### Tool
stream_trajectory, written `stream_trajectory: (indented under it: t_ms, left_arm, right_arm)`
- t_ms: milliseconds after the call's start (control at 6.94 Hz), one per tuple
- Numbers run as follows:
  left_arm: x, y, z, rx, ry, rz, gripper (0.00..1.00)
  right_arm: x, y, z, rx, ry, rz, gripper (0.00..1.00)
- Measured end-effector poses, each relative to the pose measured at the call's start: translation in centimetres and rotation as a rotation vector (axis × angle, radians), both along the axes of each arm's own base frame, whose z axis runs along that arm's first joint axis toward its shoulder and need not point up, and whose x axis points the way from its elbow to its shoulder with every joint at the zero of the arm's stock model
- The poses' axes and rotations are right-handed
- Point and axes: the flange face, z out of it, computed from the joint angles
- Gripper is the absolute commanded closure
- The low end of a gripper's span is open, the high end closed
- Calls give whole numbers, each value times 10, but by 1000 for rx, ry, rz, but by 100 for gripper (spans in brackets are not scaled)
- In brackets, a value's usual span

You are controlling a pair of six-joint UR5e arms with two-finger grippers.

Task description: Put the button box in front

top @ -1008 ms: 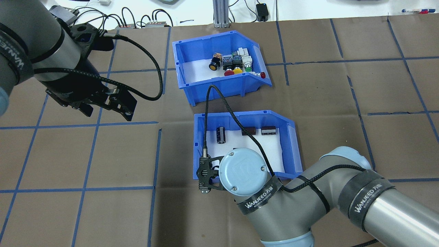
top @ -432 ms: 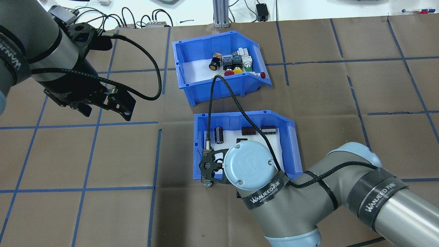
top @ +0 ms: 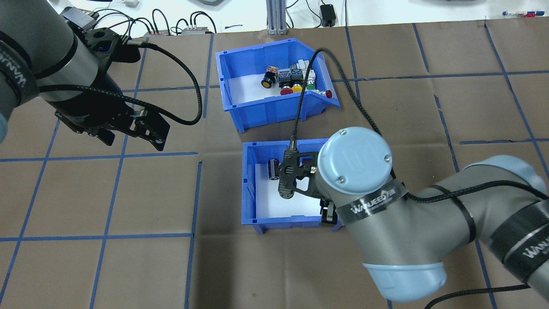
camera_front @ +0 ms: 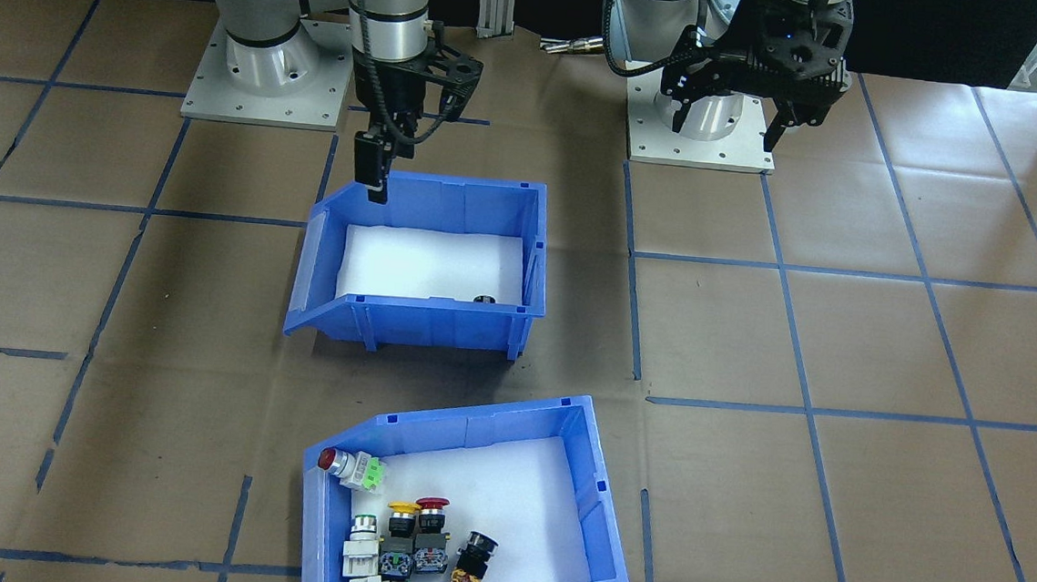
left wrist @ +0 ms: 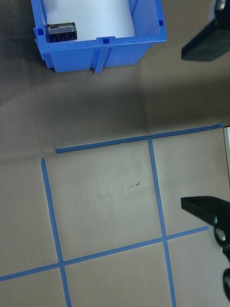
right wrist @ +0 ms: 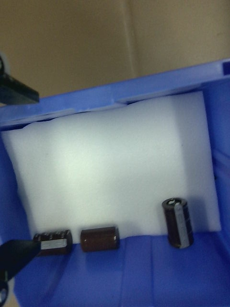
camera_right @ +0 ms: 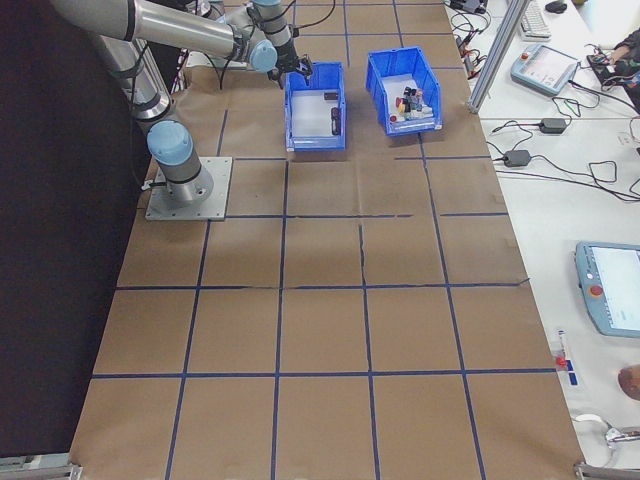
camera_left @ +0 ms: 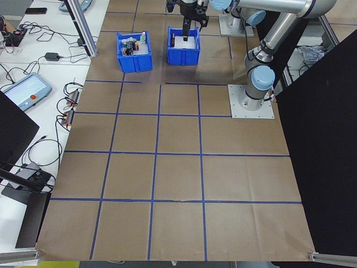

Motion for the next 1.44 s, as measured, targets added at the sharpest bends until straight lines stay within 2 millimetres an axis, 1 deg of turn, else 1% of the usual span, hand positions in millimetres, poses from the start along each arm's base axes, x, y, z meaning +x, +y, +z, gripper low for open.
stream_trajectory:
  t_ms: [288, 576, 720, 864, 1008, 1153, 1297, 1441]
  left_arm:
    - [0, 0, 0, 0, 1, 0, 0]
    - [0, 0, 0, 0, 0, 3, 0]
    - [0, 0, 0, -1, 0, 3, 0]
    - [0, 0, 0, -1, 0, 4, 0]
    - [0, 0, 0, 0, 0, 5, 0]
    - [0, 0, 0, 0, 1, 6, 0]
    - [0, 0, 0, 0, 1, 6, 0]
    - [0, 0, 0, 0, 1, 6, 0]
  right_arm:
    - [-52, -40, 46, 40, -37, -199, 0]
    - [-107, -75, 87, 38, -94, -501, 0]
    - [-122, -87, 100, 23, -153, -691, 0]
    - [-128, -102, 108, 17, -208, -866, 0]
    - [-131, -123, 114, 19, -238, -1016, 0]
    - [-132, -146, 119, 42, -237, -1131, 0]
    - [-133, -163, 122, 75, -218, -1198, 0]
    - [-133, -171, 122, 100, -203, -1244, 0]
